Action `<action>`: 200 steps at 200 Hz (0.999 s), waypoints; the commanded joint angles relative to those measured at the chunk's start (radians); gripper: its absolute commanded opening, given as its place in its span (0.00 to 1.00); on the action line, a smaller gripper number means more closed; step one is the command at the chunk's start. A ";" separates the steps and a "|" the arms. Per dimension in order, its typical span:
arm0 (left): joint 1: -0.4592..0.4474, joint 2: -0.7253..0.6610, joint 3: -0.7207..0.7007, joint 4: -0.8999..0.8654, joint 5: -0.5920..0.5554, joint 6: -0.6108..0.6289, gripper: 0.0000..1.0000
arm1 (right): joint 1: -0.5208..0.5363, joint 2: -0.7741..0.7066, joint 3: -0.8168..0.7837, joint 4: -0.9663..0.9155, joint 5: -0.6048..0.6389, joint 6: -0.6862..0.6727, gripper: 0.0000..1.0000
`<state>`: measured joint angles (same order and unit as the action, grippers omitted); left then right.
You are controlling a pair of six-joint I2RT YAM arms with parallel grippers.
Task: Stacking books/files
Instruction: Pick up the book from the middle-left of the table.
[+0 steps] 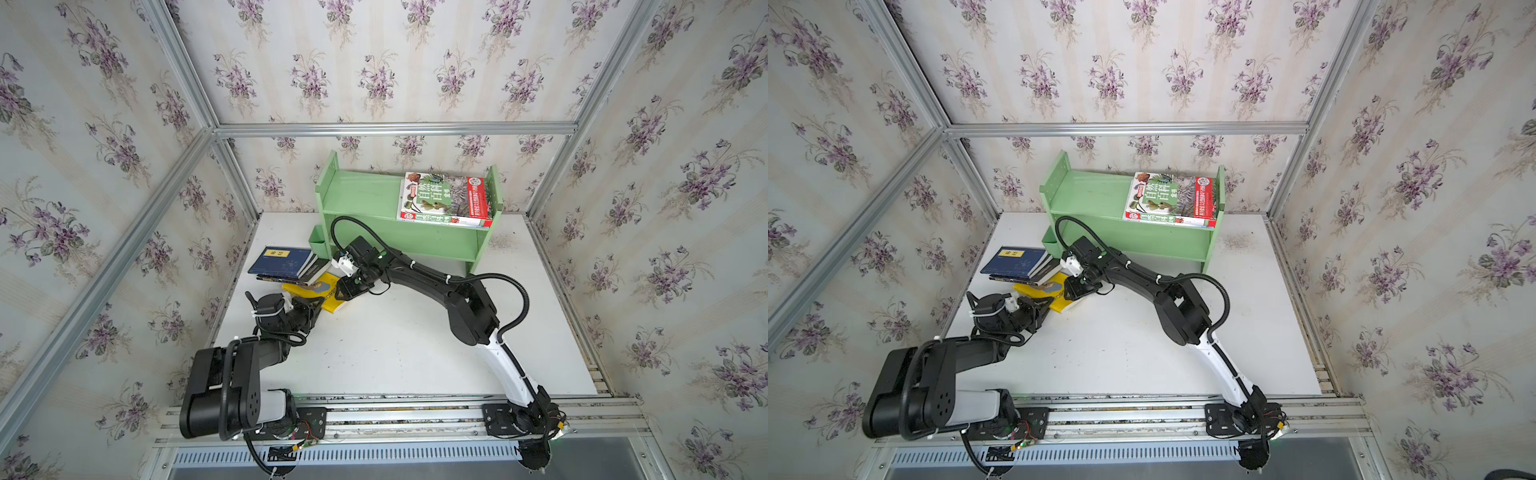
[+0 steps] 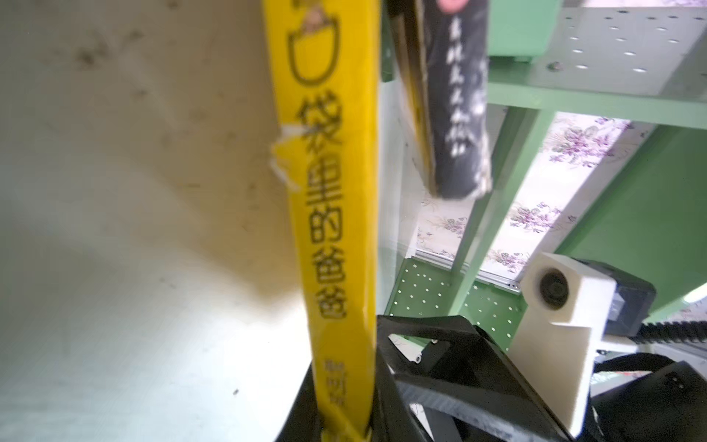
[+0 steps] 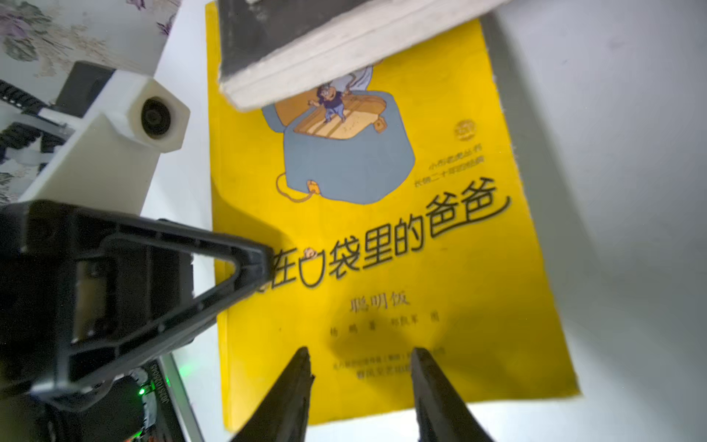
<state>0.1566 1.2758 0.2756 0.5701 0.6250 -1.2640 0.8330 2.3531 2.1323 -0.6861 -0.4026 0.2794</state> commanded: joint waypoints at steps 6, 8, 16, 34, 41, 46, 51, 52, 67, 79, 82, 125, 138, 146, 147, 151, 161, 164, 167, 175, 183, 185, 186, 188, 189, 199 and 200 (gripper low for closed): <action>-0.001 -0.220 0.111 -0.364 -0.026 0.146 0.06 | -0.002 -0.153 0.032 -0.037 0.070 -0.032 0.58; -0.001 -0.237 0.126 -0.408 -0.032 0.160 0.06 | -0.002 -0.160 0.034 -0.036 0.074 -0.034 0.59; 0.000 -0.301 0.176 -0.553 -0.055 0.201 0.06 | -0.003 -0.203 0.038 -0.032 0.089 -0.040 0.62; 0.000 -0.399 0.275 -0.740 -0.062 0.232 0.07 | -0.013 -0.291 0.037 -0.012 0.104 -0.037 0.67; 0.000 -0.420 0.308 -0.775 -0.045 0.228 0.07 | -0.018 -0.325 0.032 -0.002 0.113 -0.035 0.68; 0.000 -0.433 0.332 -0.789 -0.030 0.222 0.06 | -0.021 -0.349 0.027 0.006 0.122 -0.035 0.68; 0.000 -0.443 0.353 -0.797 -0.016 0.213 0.07 | -0.023 -0.376 0.016 0.017 0.134 -0.037 0.70; 0.001 -0.446 0.358 -0.798 -0.014 0.211 0.07 | -0.023 -0.381 0.013 0.020 0.137 -0.037 0.70; -0.001 -0.472 0.431 -0.802 0.018 0.189 0.07 | -0.028 -0.466 -0.038 0.069 0.181 -0.044 0.74; 0.000 -0.487 0.499 -0.803 0.031 0.175 0.07 | -0.037 -0.538 -0.097 0.126 0.208 -0.043 0.79; -0.001 -0.489 0.517 -0.803 0.034 0.170 0.07 | -0.039 -0.554 -0.116 0.143 0.213 -0.042 0.80; -0.004 -0.457 0.796 -0.803 0.054 0.156 0.08 | -0.115 -0.782 -0.353 0.364 0.230 0.070 0.94; -0.017 -0.438 0.855 -0.786 0.040 0.152 0.08 | -0.146 -0.834 -0.408 0.407 0.212 0.122 0.95; -0.028 -0.424 0.885 -0.757 0.030 0.144 0.08 | -0.158 -0.862 -0.440 0.428 0.212 0.147 0.95; -0.029 -0.423 0.887 -0.755 0.029 0.142 0.08 | -0.158 -0.865 -0.444 0.431 0.212 0.149 0.96; -0.037 -0.414 0.898 -0.727 0.029 0.134 0.08 | -0.160 -0.877 -0.458 0.438 0.214 0.158 0.96; -0.056 -0.389 0.930 -0.666 0.029 0.115 0.08 | -0.161 -0.906 -0.492 0.466 0.222 0.173 0.98; -0.064 -0.380 0.942 -0.650 0.027 0.112 0.08 | -0.163 -0.915 -0.500 0.474 0.223 0.180 0.99; -0.071 -0.371 0.955 -0.638 0.026 0.112 0.08 | -0.164 -0.924 -0.507 0.482 0.223 0.186 0.99; -0.093 -0.343 0.991 -0.606 0.021 0.114 0.09 | -0.163 -0.939 -0.528 0.506 0.221 0.201 1.00; -0.114 -0.313 1.028 -0.576 0.015 0.116 0.09 | -0.163 -0.953 -0.545 0.528 0.218 0.216 1.00; -0.119 -0.307 1.038 -0.568 0.014 0.116 0.09 | -0.163 -0.956 -0.549 0.534 0.216 0.220 1.00; -0.122 -0.303 1.042 -0.563 0.014 0.115 0.09 | -0.163 -0.957 -0.550 0.537 0.215 0.223 1.00; -0.128 -0.294 1.049 -0.551 0.013 0.114 0.09 | -0.163 -0.959 -0.554 0.543 0.212 0.225 1.00; -0.132 -0.289 1.056 -0.545 0.013 0.114 0.09 | -0.163 -0.961 -0.554 0.546 0.212 0.227 1.00; -0.162 -0.246 1.103 -0.493 0.011 0.113 0.09 | -0.163 -0.969 -0.570 0.579 0.201 0.238 1.00; -0.163 -0.242 1.108 -0.490 0.011 0.112 0.09 | -0.163 -0.969 -0.571 0.582 0.200 0.240 1.00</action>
<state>0.0402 0.9722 1.2964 -0.1612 0.6426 -1.1416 0.6720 1.4067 1.5875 -0.2493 -0.1841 0.4572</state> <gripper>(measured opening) 0.175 0.997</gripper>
